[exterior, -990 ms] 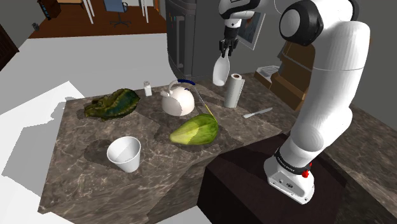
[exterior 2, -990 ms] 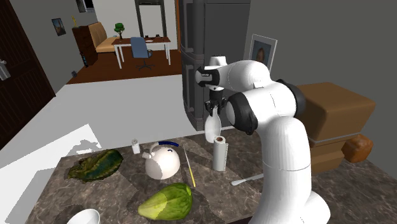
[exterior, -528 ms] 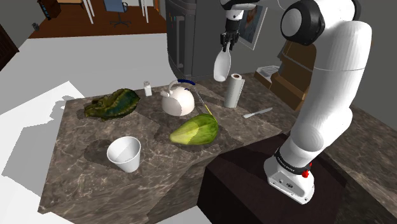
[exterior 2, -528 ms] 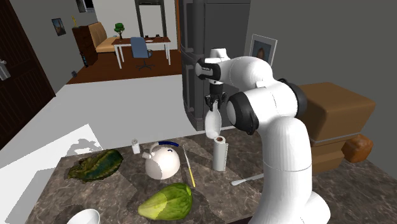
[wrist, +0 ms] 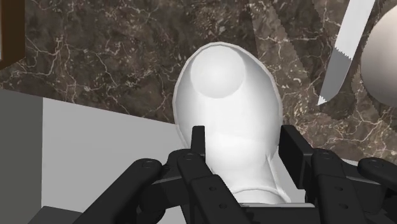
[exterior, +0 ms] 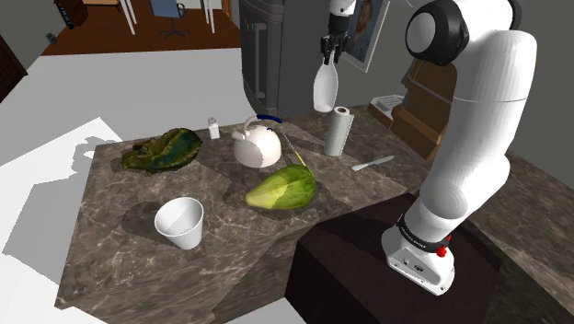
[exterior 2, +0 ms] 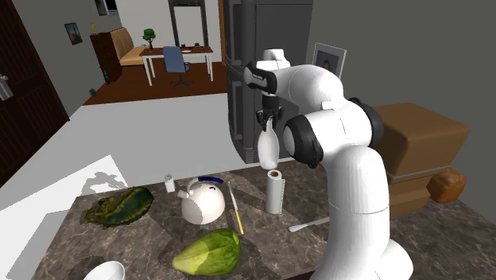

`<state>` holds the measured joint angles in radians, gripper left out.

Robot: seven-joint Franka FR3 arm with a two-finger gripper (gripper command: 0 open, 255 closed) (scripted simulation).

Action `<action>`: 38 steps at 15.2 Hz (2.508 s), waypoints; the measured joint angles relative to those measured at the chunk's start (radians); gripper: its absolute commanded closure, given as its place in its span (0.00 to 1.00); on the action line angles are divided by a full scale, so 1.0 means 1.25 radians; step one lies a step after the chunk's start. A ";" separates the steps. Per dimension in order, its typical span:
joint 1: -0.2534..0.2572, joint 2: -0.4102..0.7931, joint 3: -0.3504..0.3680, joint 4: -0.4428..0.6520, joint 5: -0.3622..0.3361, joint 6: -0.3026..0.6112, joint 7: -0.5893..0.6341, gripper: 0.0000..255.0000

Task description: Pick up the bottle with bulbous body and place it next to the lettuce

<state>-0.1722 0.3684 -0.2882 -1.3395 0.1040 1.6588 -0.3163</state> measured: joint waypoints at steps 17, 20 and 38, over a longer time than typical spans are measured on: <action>-0.036 0.080 0.000 0.312 0.022 -0.232 0.001 1.00; -0.038 0.084 0.000 0.344 0.023 -0.260 0.004 1.00; 0.122 -0.480 0.085 -0.218 -0.109 -0.246 0.201 1.00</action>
<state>-0.0192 -0.2319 -0.1819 -1.6123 -0.0325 1.3512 -0.0645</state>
